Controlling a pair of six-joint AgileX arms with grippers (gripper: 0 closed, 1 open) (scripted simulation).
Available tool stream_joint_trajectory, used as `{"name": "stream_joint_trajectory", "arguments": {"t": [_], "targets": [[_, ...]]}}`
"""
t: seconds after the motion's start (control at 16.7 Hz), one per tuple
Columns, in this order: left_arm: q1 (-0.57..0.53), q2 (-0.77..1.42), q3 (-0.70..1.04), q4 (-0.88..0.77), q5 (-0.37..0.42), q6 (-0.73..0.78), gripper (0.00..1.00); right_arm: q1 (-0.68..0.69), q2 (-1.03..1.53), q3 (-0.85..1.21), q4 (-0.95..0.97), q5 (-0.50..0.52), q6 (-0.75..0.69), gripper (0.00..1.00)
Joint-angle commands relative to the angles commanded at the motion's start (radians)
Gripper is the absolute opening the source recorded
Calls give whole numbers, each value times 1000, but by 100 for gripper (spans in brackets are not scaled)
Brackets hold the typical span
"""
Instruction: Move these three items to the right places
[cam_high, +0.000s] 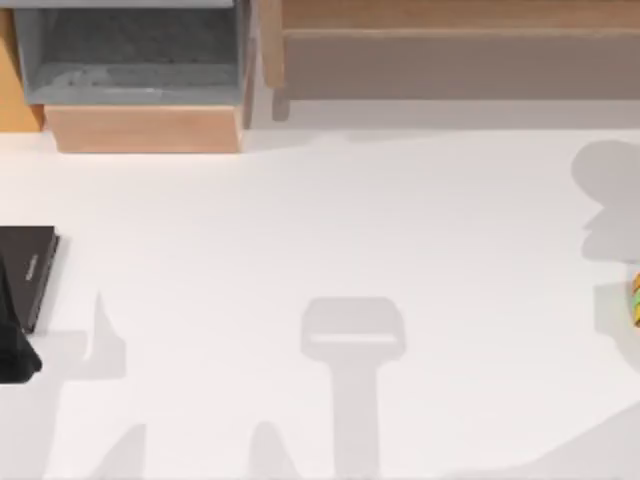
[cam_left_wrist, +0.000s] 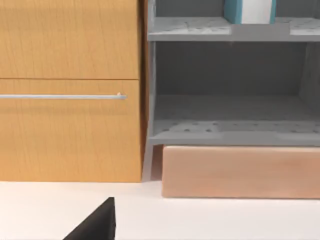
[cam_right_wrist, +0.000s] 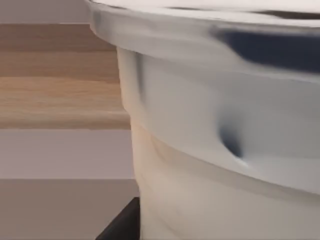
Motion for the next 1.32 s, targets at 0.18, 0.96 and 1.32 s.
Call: {"name": "stream_joint_trajectory", "arguments": {"t": [0.18, 0.96, 1.32], "targets": [[0, 0, 0, 0, 0, 0, 100, 5, -2, -3, -3, 2, 1, 0], [0, 0, 0, 0, 0, 0, 100, 0, 114, 3, 111, 1, -1, 8], [0, 0, 0, 0, 0, 0, 100, 0, 114, 3, 111, 1, -1, 53]]}}
